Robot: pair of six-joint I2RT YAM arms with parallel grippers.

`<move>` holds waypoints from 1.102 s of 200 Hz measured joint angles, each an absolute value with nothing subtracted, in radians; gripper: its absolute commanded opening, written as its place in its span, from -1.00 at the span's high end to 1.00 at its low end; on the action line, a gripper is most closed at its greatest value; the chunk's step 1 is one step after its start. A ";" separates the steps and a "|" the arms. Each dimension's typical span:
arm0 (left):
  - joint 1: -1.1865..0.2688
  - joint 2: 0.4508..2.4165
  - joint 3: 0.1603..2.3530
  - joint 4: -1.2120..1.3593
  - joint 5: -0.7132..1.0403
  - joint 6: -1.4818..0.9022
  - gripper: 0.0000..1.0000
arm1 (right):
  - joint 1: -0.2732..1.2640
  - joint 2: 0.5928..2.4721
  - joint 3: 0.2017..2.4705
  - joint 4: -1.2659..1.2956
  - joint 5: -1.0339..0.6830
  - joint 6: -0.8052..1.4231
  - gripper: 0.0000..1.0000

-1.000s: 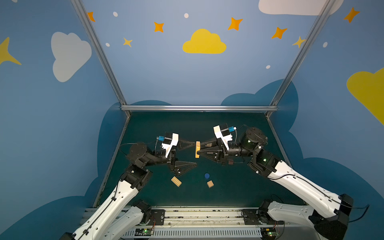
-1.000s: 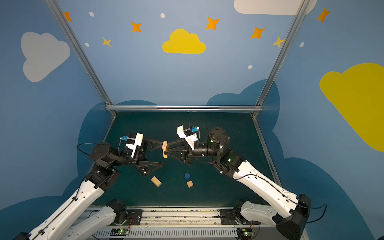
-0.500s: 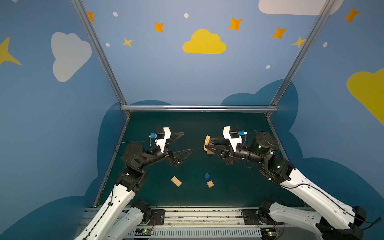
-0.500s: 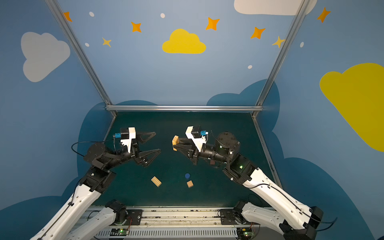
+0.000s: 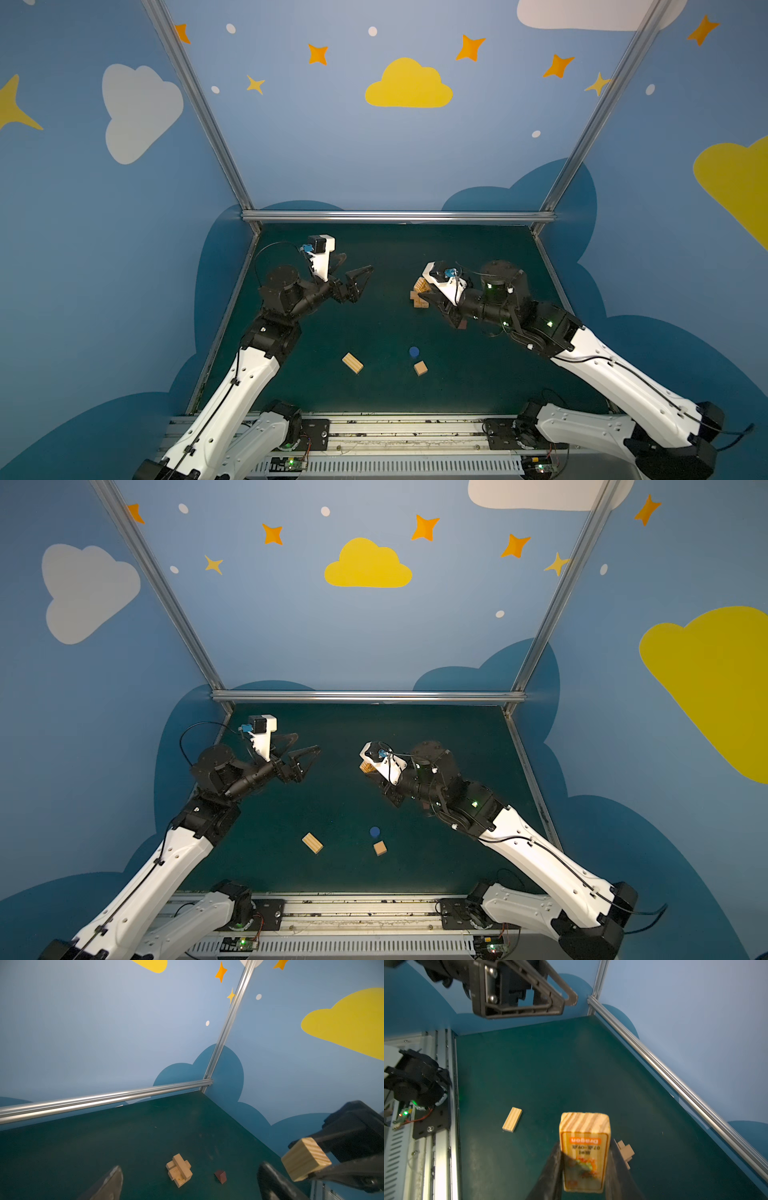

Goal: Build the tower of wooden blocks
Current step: 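Carry the block with the right gripper over the block stack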

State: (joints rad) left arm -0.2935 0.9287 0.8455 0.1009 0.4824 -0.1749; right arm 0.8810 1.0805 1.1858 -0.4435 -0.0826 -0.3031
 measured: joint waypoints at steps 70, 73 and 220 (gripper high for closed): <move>-0.267 1.034 0.920 -0.012 0.400 -0.218 -0.99 | 0.881 1.197 1.226 -0.591 0.133 -0.451 1.00; -0.266 1.041 0.925 -0.019 0.396 -0.218 -0.99 | 0.881 1.203 1.226 -0.596 0.141 -0.455 1.00; -0.263 1.295 1.126 -0.357 0.386 -0.243 -0.99 | 0.814 1.337 1.257 -0.713 0.101 -0.707 1.00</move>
State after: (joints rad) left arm -0.2634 1.2949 1.1263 -0.3569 0.3859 -0.2432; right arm 0.8139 1.3369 1.2568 -0.7132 0.1013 -0.7071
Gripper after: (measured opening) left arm 0.996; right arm 0.252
